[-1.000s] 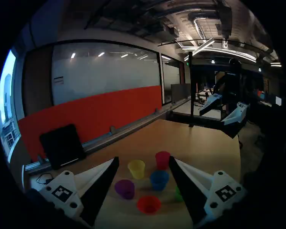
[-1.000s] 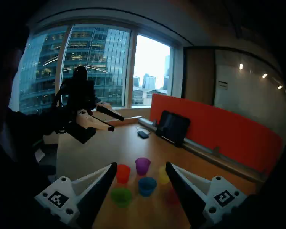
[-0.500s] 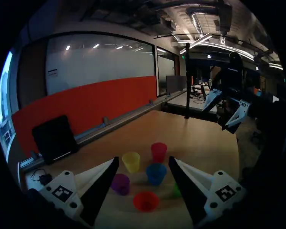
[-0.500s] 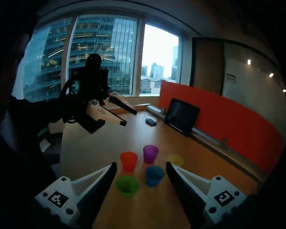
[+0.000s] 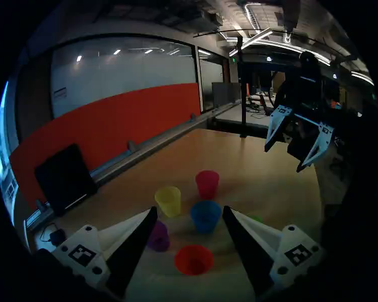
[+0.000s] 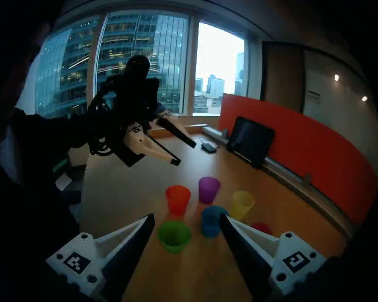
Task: Pour water
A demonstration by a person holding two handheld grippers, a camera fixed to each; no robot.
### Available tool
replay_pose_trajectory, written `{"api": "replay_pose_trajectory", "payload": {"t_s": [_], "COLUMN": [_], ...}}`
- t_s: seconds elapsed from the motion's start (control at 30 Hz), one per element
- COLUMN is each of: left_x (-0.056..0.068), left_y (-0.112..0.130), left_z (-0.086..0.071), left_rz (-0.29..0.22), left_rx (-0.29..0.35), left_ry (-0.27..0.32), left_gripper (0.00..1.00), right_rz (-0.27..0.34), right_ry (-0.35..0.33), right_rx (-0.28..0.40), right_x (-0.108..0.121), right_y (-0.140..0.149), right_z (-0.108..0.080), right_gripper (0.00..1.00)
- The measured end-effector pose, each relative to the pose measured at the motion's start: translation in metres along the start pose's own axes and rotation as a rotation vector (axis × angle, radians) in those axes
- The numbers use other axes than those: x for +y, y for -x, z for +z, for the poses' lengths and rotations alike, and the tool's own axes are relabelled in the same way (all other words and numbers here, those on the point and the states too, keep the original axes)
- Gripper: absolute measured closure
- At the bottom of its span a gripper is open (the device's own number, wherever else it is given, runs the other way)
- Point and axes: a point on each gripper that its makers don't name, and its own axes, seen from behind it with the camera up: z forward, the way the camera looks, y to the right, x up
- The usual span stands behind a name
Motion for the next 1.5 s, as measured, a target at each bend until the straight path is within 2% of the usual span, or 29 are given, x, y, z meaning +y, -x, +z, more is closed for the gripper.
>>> {"api": "replay_pose_trajectory", "payload": {"t_s": [0.37, 0.8, 1.2, 1.5], "left_x": [0.011, 0.020, 0.027, 0.030], "left_y": [0.029, 0.059, 0.079, 0.092], "left_z": [0.027, 0.058, 0.085, 0.098], "left_rz": [0.033, 0.032, 0.041, 0.046], "left_rx": [-0.087, -0.164, -0.221, -0.255], "left_ry": [0.037, 0.082, 0.116, 0.135], "left_gripper": [0.03, 0.03, 0.03, 0.03], "right_rz": [-0.022, -0.045, -0.052, -0.049], "right_ry": [-0.033, -0.066, -0.073, -0.084], "right_rx": [-0.071, -0.143, -0.183, -0.202], "right_x": [-0.011, -0.017, -0.013, -0.013], "right_y": [0.041, 0.083, 0.111, 0.126], "right_z": [0.027, 0.053, 0.075, 0.093], "right_gripper": [0.01, 0.01, 0.01, 0.01]}}
